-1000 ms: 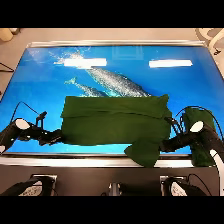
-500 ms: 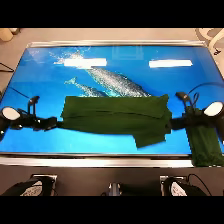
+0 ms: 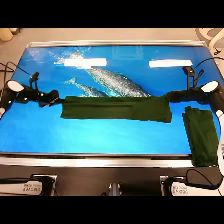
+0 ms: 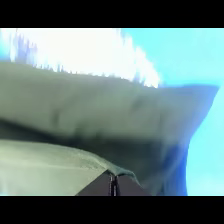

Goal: Fold the shirts.

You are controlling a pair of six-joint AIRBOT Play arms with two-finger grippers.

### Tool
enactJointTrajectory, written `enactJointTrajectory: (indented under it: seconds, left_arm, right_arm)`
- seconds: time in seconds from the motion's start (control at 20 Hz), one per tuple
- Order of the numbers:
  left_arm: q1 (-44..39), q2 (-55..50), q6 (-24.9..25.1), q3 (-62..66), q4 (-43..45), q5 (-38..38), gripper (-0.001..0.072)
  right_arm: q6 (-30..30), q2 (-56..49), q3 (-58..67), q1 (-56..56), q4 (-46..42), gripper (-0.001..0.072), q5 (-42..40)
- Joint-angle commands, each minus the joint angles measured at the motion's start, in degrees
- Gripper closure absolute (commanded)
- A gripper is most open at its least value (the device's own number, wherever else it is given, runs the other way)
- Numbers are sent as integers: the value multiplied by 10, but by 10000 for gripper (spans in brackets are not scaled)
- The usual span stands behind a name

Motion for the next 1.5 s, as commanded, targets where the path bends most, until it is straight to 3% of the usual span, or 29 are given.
enactJointTrajectory:
  seconds: [0.0, 0.15, 0.2, 0.25, 0.3, 0.35, 0.4, 0.45, 0.5, 0.7, 0.75, 0.9, 1.1, 1.25, 1.35, 1.4, 1.45]
  left_arm:
    - [0, -90, -33, 89, -24, -6, 683]
    - [-8, -133, -46, 90, -24, -27, 682]
    - [-11, -143, -46, 91, -24, -33, 622]
    - [-11, -144, -46, 91, -24, -33, 369]
    - [-8, -140, -46, 94, -24, -35, 129]
    - [1, -134, -46, 104, -24, -40, 43]
    - [10, -125, -46, 116, -24, -48, 44]
    - [20, -115, -45, 130, -24, -60, 46]
    - [27, -104, -44, 143, -24, -70, 46]
    - [29, -42, -39, 155, -24, -77, 54]
    - [25, -26, -39, 155, -24, -79, 92]
    - [3, 15, -28, 155, -24, -83, 92]
    - [-41, 48, -28, 155, -24, -83, 92]
    - [-81, 47, -28, 155, -24, -82, 92]
    - [-107, 45, -28, 155, -24, -78, 92]
    - [-119, 43, -28, 155, -24, -72, 92]
    - [-132, 39, -28, 155, -24, -64, 93]
  right_arm:
    - [1, -57, 19, 0, 41, 694, -59]
    - [0, -89, 19, 0, 39, 690, -43]
    - [-1, -93, 19, 0, 39, 689, -39]
    - [-12, -91, 19, -1, 40, 597, -35]
    - [-30, -85, 25, -5, 34, 328, -18]
    - [-47, -76, 38, -9, 13, 199, 12]
    - [-45, -69, 54, -17, -36, 144, 42]
    - [-36, -64, 67, -28, -96, 28, 70]
    - [-32, -63, 73, -38, -129, 7, 100]
    - [-34, -89, 73, -50, -133, -1, 171]
    - [-34, -101, 72, -50, -106, -1, 172]
    - [-33, -136, 72, -50, -42, -1, 167]
    - [-28, -164, 72, -39, -24, -1, 163]
    - [-8, -171, 72, -9, -22, 20, 140]
    - [10, -171, 72, 9, -21, 163, 122]
    - [10, -171, 72, 15, -20, 373, 123]
    - [16, -170, 72, 17, -17, 700, 125]
